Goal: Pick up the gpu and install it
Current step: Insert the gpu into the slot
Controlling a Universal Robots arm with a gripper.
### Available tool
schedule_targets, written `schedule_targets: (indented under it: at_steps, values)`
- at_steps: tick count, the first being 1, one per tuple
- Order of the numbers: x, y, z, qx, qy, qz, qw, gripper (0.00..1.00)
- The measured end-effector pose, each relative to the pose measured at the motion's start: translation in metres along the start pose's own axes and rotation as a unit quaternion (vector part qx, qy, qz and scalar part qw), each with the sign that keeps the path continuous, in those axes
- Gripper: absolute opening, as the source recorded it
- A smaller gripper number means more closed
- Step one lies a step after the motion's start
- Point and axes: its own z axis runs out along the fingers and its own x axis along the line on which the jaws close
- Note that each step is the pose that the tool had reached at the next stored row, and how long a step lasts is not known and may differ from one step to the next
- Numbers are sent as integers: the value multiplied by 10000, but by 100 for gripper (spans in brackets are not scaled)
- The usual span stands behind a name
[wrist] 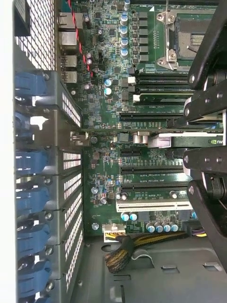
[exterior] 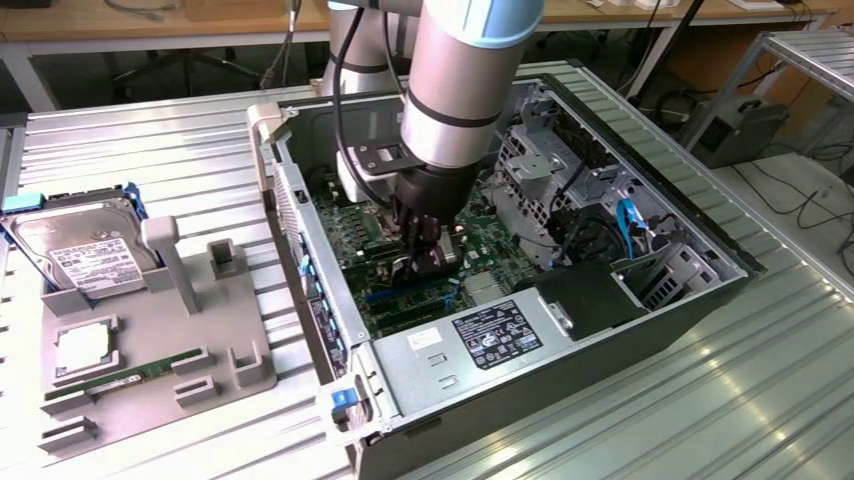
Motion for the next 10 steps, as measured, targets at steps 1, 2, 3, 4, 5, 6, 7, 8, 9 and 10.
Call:
schedule_targets:
  at_steps: [1, 2, 3, 4, 5, 6, 7, 8, 9, 10]
  values:
    - [-1, 1, 1, 0, -1, 0, 10000, 26]
    - [-2, 1, 1, 0, -3, 0, 10000, 26]
    - [-4, 2, 1, 0, -5, 0, 10000, 26]
    - [-7, 2, 1, 0, -5, 0, 10000, 26]
    - [-8, 2, 1, 0, -6, 0, 10000, 26]
    - [-8, 2, 1, 0, -6, 0, 10000, 26]
    - [-8, 3, 2, 0, -6, 0, 10000, 26]
    - [-9, 6, 6, 0, -6, 1, 10000, 26]
    - [-8, 8, 12, -1, -6, 0, 10000, 26]
    - [-8, 10, 17, -1, -7, 0, 10000, 26]
